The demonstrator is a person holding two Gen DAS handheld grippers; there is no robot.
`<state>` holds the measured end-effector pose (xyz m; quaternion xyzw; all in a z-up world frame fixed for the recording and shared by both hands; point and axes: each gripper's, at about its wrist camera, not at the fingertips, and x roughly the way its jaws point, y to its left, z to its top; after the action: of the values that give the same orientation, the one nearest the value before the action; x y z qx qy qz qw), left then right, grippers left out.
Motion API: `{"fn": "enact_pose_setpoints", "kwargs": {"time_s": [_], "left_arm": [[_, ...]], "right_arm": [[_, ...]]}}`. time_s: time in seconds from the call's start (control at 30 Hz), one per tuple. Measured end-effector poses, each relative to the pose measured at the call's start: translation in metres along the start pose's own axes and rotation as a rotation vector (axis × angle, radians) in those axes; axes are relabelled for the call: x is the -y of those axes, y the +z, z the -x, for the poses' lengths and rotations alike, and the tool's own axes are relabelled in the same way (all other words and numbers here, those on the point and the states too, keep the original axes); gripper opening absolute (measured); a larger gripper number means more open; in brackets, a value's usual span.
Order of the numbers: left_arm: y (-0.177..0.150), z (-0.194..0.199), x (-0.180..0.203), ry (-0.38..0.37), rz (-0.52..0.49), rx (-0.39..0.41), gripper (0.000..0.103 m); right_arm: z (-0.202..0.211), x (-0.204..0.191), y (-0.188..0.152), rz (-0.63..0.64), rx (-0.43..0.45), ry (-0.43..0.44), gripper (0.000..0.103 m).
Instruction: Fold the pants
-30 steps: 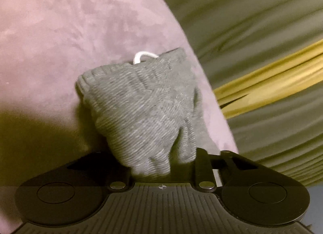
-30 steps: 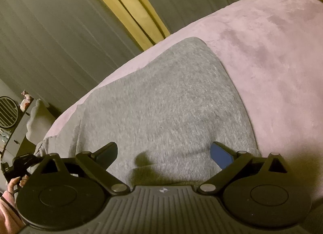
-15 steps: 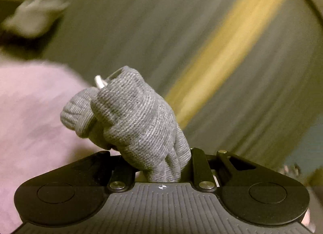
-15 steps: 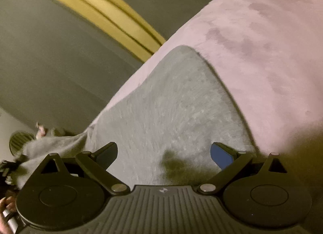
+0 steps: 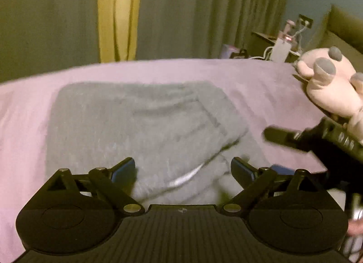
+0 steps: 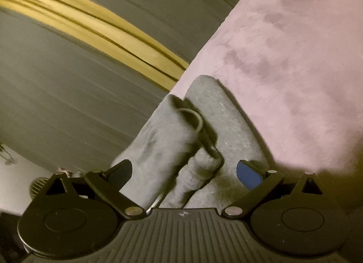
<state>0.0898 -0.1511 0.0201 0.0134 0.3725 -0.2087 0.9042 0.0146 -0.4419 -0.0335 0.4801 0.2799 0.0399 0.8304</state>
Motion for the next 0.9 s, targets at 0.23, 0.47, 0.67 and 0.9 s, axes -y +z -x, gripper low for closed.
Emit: {"fn": "enact_pose_setpoints", "kwargs": {"time_s": [0.23,0.47,0.67,0.9], "left_arm": [[-0.029,0.032,-0.093,0.082,0.37,0.031,0.096],[-0.057,0.018,-0.121,0.223,0.41,-0.023,0.096],[-0.061,0.023,-0.106,0.277,0.274,0.028,0.098],[-0.064,0.024,-0.127,0.205,0.405,0.018,0.098]], "right_arm": [[-0.009,0.002,0.007,-0.092,-0.034,0.094,0.099],[-0.039,0.004,0.01,-0.167,-0.082,-0.021,0.099],[-0.057,-0.006,0.013,-0.139,-0.052,-0.064,0.097],[-0.057,-0.008,0.01,-0.097,-0.056,-0.11,0.062]]}}
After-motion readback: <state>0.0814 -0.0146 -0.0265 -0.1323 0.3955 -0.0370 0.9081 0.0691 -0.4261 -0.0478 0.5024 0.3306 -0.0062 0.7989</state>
